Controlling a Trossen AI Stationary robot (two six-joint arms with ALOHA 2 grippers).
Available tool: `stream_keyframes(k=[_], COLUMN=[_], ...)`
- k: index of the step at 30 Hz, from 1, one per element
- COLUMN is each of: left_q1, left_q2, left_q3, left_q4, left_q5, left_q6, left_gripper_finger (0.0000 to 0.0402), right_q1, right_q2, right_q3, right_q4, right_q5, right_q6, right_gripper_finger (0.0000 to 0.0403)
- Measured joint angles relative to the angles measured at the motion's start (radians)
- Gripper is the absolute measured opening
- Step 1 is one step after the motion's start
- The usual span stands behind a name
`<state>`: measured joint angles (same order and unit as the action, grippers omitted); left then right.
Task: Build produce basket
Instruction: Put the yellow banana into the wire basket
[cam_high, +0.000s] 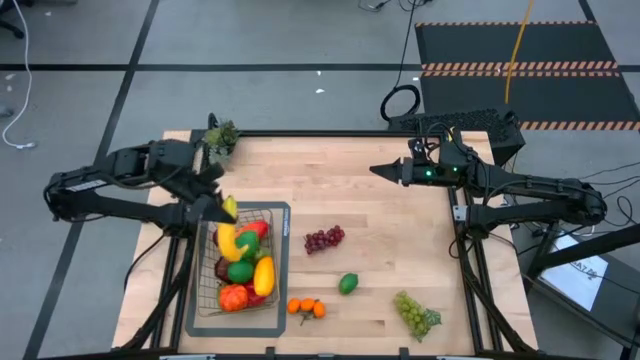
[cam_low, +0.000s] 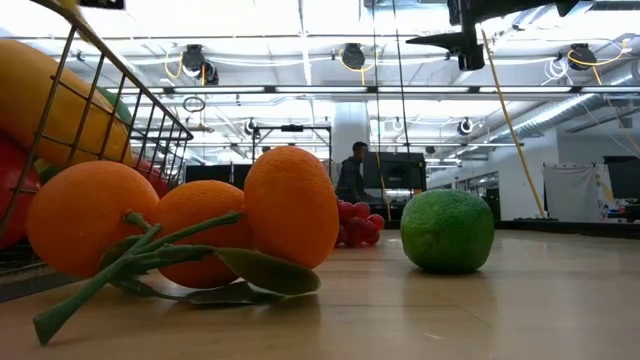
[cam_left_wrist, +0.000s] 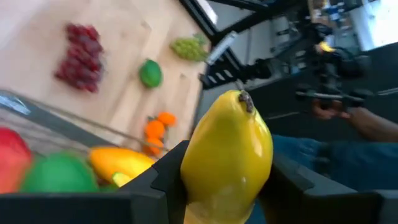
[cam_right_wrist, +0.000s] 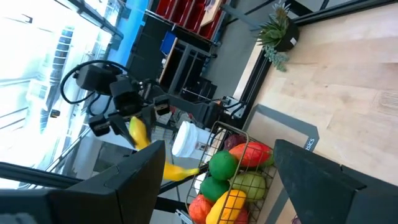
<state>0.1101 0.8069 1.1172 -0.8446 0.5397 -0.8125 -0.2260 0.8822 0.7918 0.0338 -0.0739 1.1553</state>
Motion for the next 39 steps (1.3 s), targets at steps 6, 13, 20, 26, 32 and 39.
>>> stream_keyframes(k=[6, 13, 20, 26, 32, 39], left_q1=[-0.045, -0.067, -0.067, -0.067, -0.067, -0.067], left_q2=[-0.070, -0.065, -0.023, 0.036, 0.112, 0.160], left_q3=[0.000, -0.003, -0.046, -0.060, -0.061, -0.061], left_q4=[-0.096, -0.332, -0.358, -0.357, -0.337, -0.207], left_q5=[0.011, -0.051, -0.105, -0.187, -0.193, -0.179], left_q6=[-0.108, -0.114, -0.096, -0.055, -0.004, -0.004], left_gripper_finger=[0.0159, 0.0149, 0.0167, 0.0159, 0.0175, 0.0259], right_q1=[0.000, 0.000, 0.000, 0.000, 0.000, 0.000], right_q2=[0.000, 0.000, 0.004, 0.004, 0.004, 0.004], right_q3=[0.000, 0.000, 0.000, 0.000, 0.000, 0.000], right_q4=[0.000, 0.000, -0.002, -0.001, -0.001, -0.001], right_q5=[-0.001, -0.001, -0.001, 0.000, 0.001, 0.001], right_q6=[-0.015, -0.019, -0.016, -0.017, -0.019, -0.023], right_gripper_finger=[0.0293, 0.0293, 0.0293, 0.0293, 0.0293, 0.0293])
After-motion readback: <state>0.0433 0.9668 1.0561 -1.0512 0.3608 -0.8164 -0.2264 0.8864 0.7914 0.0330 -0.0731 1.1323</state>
